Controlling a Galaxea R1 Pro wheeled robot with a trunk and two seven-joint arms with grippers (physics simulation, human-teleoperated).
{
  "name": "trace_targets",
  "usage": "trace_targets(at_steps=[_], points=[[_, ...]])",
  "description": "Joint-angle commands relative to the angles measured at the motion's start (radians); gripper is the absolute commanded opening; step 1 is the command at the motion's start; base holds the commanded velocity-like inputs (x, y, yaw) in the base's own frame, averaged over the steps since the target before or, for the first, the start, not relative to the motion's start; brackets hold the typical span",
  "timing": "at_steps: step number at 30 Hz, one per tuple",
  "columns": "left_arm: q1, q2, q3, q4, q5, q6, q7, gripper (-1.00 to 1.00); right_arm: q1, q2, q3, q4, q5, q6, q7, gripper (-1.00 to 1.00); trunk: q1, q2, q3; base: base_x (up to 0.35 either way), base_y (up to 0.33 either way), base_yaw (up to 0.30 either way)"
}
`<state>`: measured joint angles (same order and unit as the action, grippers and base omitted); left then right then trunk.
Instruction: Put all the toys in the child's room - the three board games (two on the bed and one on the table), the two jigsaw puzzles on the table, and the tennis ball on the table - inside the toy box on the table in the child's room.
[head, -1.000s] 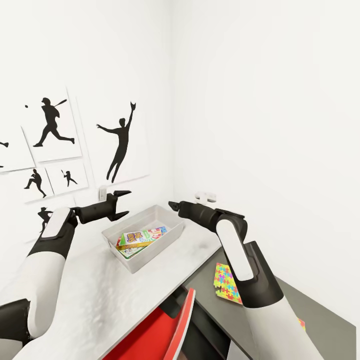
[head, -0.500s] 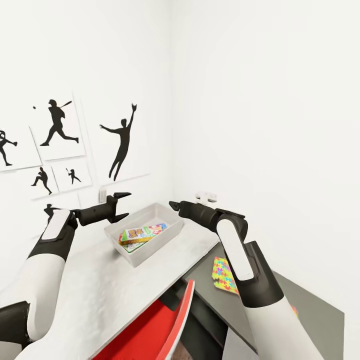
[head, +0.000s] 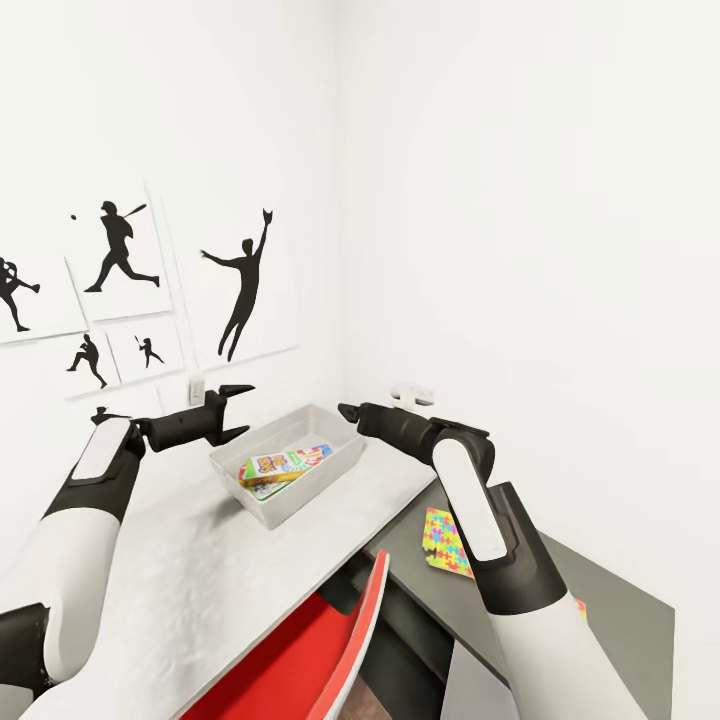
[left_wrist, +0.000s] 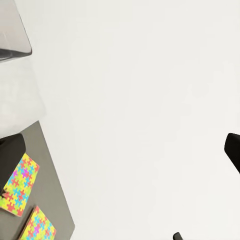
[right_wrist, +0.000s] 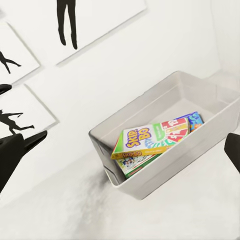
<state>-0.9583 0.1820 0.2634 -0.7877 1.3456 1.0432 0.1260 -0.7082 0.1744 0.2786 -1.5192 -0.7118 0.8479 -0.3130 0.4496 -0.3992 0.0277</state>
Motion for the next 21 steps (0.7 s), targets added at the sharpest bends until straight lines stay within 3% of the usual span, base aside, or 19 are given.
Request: trace_targets(at_steps=[1, 10, 21], points=[[0.000, 0.000, 0.002, 0.000, 0.010, 0.004, 0.010, 1.00, 0.000, 0.000, 0.000, 0.000, -0.011, 0.002, -0.010, 1.00, 0.000, -0.001, -0.001, 0.000, 0.000, 0.000], [0.000, 0.001, 0.002, -0.001, 0.010, 0.004, 0.010, 1.00, 0.000, 0.000, 0.000, 0.000, -0.011, 0.002, -0.011, 1.00, 0.000, -0.001, 0.000, -0.001, 0.001, -0.020], [0.000, 0.001, 0.002, -0.001, 0.006, 0.004, 0.010, 1.00, 0.000, 0.000, -0.001, 0.000, -0.011, 0.002, -0.011, 1.00, 0.000, -0.001, 0.009, -0.088, 0.130, -0.210]])
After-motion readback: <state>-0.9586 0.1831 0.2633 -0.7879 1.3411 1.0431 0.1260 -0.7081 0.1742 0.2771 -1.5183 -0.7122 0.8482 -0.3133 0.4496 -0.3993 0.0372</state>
